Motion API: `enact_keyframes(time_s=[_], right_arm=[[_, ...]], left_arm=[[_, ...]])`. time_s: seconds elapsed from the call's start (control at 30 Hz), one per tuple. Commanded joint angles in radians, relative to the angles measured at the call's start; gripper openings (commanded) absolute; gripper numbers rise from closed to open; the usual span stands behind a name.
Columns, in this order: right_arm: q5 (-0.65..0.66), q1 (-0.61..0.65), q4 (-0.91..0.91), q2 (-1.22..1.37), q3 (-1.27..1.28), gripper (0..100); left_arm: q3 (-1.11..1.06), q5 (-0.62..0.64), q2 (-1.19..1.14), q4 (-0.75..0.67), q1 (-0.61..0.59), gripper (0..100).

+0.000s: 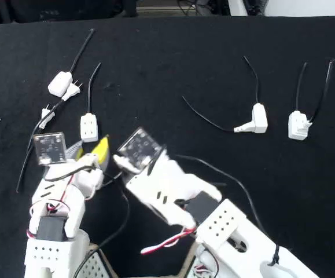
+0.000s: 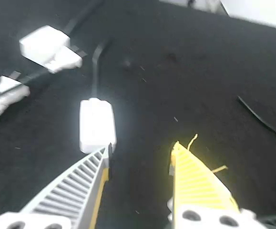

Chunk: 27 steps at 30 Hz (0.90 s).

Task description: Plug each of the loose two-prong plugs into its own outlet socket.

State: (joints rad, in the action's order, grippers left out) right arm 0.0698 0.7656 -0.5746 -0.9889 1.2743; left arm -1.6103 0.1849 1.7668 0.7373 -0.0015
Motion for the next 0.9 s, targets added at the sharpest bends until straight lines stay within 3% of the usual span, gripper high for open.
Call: enact_keyframes(time_s=[0.0, 0.3, 0.63, 0.87], right_arm=[[0.012, -0.087, -0.063, -0.041, -0.008, 1.1], [0.049, -0.222, -0.242, 0.071, -0.188, 1.1], [0.157, -0.226, -0.7, 0.653, -0.874, 1.1], [0.161, -0.227, -0.93, 1.038, -1.279, 1.1]], left_arm=[[0.071, 0.014, 0.005, -0.002, -0.056, 21], [0.074, -0.037, 0.005, 0.123, -0.054, 21], [0.068, -0.166, 0.005, 0.143, -0.056, 21], [0.056, -0.255, 0.005, 0.256, -0.058, 21]])
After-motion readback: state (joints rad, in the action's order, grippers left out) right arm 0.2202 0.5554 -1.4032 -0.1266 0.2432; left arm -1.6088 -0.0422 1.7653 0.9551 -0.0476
